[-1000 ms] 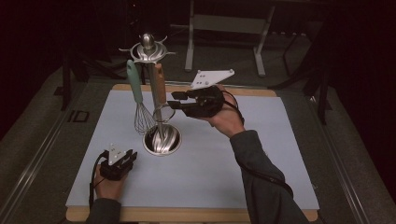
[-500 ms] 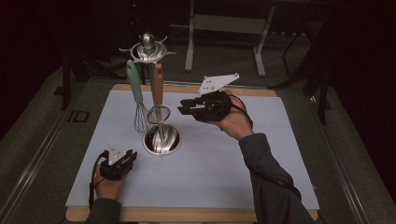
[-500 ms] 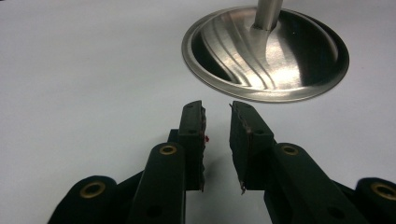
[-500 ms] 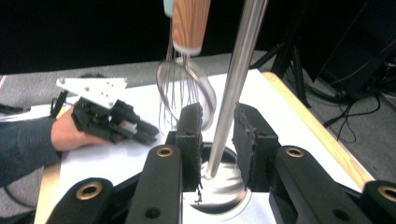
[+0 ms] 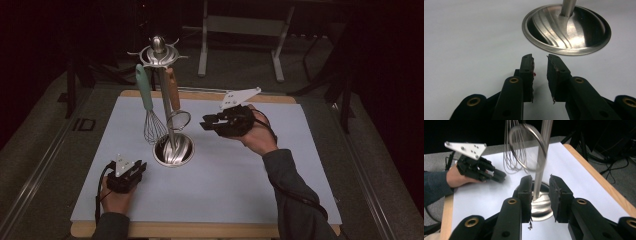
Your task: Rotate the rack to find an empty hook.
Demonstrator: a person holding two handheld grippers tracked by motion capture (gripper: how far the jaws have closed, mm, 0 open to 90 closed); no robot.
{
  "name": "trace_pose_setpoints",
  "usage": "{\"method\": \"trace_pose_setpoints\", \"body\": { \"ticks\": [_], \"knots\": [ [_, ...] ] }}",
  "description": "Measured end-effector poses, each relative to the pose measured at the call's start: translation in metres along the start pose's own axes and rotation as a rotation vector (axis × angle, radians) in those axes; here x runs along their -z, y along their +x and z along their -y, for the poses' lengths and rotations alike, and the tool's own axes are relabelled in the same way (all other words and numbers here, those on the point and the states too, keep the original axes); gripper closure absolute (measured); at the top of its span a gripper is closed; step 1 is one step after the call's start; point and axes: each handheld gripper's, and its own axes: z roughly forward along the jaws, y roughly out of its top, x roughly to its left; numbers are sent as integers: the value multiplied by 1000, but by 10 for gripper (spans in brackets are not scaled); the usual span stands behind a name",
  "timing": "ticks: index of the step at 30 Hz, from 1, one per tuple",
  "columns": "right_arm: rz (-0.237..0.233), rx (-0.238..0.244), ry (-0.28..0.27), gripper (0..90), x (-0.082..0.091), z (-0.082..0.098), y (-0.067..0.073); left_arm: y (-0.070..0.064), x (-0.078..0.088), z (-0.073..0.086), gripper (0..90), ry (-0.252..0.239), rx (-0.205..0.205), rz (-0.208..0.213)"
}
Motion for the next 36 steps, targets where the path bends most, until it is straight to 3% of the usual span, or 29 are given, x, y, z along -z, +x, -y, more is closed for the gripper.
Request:
{"method": "trace_pose_setpoints", "body": {
  "ticks": [3,5,13,14,22,28,36],
  "knots": [
    [3,-6,9,712,0,7,-1,0,3,0,757,-28,8,4],
    [8,-18,24,705,0,20,-3,1,7,-2,769,-71,49,26],
    [29,-39,54,698,2,38,-8,-3,22,-14,821,-175,79,47],
    [32,-46,57,697,2,40,-8,-4,31,-20,821,-225,89,58],
    [44,-73,82,680,4,65,-5,-10,60,-51,900,-380,98,102],
    [73,-60,145,676,-1,83,0,-12,77,-79,900,-471,107,137],
    [96,-60,192,664,-6,103,4,-15,92,-113,900,-556,81,153]
  ]
}}
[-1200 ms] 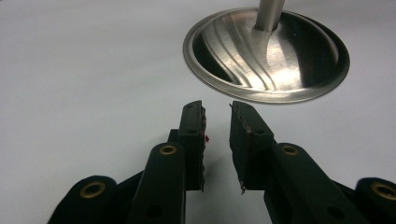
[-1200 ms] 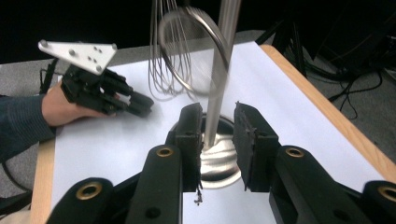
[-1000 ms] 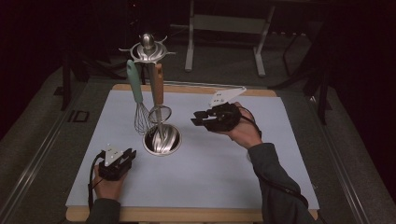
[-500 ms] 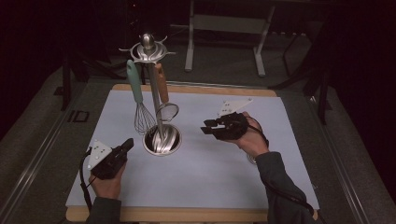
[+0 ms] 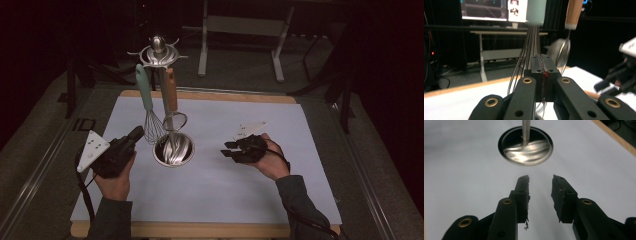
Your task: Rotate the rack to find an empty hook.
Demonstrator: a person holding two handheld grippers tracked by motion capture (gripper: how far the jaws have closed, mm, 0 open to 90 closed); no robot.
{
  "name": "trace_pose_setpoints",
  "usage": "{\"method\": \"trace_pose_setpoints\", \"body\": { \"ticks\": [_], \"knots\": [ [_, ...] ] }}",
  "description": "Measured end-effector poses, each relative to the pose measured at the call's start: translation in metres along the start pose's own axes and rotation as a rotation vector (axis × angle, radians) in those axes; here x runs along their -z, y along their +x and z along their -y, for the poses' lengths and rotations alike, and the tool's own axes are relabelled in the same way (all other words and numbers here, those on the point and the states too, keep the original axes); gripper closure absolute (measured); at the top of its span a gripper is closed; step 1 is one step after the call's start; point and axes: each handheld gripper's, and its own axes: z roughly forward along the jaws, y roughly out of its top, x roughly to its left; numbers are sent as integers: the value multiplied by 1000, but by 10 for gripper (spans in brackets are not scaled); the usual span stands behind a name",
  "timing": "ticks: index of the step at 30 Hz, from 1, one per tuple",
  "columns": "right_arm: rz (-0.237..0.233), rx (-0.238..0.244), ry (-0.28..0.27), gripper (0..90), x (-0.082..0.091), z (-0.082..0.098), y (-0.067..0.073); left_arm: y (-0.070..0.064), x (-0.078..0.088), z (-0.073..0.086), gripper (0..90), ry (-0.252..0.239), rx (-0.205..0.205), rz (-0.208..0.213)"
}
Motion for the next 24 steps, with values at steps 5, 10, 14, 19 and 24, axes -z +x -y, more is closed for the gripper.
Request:
{"method": "trace_pose_setpoints", "body": {
  "ticks": [5,10,14,19,24],
  "knots": [
    [-3,-23,6,662,-4,9,-1,-3,-4,-22,900,-50,-15,6],
    [-5,-29,28,660,-7,16,-1,-6,-8,-45,900,-112,-29,7],
    [-8,-37,26,658,-7,21,-2,-8,-11,-64,900,-151,-49,2],
    [-10,-56,24,658,-7,28,-4,-8,-16,-87,900,-187,-72,-6],
    [-12,-74,22,657,-7,33,-5,-7,-21,-104,900,-207,-78,-9]
  ]
}}
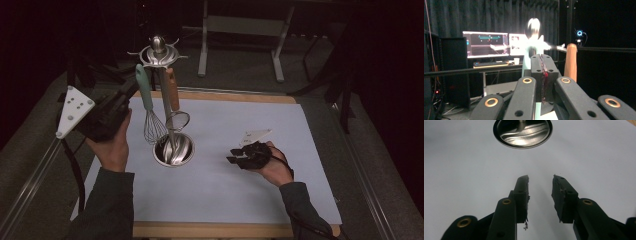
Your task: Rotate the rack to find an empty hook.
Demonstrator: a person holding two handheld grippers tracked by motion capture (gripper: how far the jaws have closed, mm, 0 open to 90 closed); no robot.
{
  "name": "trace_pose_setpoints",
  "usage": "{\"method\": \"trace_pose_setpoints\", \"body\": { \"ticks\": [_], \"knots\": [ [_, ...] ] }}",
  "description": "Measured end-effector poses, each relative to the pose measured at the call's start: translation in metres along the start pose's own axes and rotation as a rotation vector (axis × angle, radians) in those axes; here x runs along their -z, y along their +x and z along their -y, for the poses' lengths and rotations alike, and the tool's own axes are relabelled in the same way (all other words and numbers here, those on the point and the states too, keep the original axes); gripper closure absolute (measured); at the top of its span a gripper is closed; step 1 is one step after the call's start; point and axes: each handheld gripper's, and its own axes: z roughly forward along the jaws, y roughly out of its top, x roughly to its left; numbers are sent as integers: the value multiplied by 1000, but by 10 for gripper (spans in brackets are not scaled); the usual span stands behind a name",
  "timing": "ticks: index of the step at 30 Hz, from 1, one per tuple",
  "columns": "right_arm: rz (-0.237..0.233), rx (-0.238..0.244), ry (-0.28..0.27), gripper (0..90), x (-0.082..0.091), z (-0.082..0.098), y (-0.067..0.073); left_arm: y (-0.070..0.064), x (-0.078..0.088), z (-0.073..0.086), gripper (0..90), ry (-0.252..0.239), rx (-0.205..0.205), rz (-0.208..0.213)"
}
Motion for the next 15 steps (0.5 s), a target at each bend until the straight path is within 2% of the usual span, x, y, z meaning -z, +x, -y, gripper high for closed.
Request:
{"method": "trace_pose_setpoints", "body": {
  "ticks": [6,15],
  "knots": [
    [-3,-9,-3,656,-1,4,-2,-3,-9,-10,900,5,-29,1],
    [-4,-14,5,654,-1,7,-3,-2,-14,-11,900,12,-33,-9]
  ]
}}
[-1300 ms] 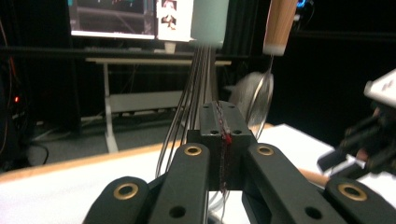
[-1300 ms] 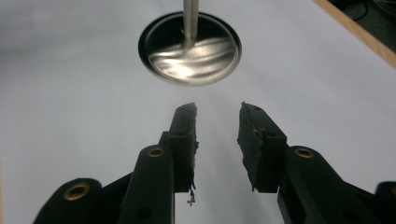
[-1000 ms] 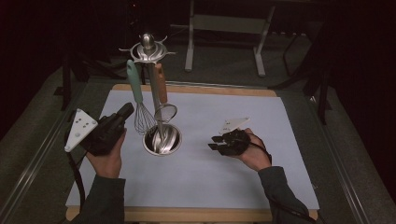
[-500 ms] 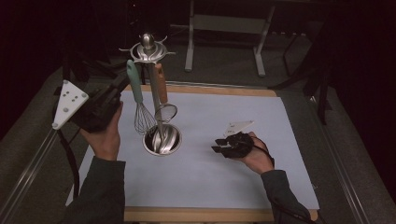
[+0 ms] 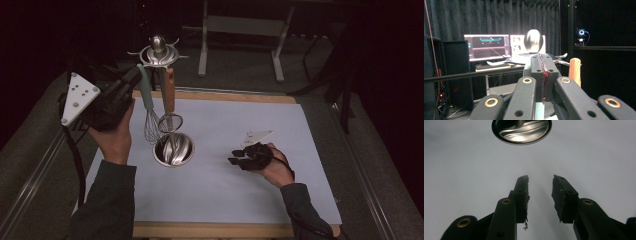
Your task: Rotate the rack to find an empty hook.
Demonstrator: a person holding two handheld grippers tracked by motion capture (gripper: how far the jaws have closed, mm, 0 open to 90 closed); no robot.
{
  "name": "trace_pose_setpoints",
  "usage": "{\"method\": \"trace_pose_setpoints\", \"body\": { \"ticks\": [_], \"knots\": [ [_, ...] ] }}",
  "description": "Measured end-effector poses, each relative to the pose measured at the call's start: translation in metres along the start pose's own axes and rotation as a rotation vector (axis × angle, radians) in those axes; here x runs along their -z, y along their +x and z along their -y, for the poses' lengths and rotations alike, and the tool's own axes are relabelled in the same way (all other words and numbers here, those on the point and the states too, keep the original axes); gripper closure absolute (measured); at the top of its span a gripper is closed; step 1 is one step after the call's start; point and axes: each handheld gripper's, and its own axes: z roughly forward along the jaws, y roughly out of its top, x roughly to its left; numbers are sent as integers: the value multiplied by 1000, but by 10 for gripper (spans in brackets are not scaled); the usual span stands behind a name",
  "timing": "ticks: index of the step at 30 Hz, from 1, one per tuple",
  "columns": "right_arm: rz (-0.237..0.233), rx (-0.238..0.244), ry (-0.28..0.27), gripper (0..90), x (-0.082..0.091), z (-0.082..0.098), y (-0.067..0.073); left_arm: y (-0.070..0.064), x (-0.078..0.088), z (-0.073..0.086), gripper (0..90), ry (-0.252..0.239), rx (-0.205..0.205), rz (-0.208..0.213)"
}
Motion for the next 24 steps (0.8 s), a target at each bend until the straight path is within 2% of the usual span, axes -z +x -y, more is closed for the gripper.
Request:
{"method": "trace_pose_setpoints", "body": {
  "ticks": [8,24],
  "knots": [
    [-7,-13,7,653,-1,3,-1,1,0,0,900,2,-12,-10],
    [-1,-22,25,644,2,11,-5,16,-4,2,900,1,11,-58]
  ]
}}
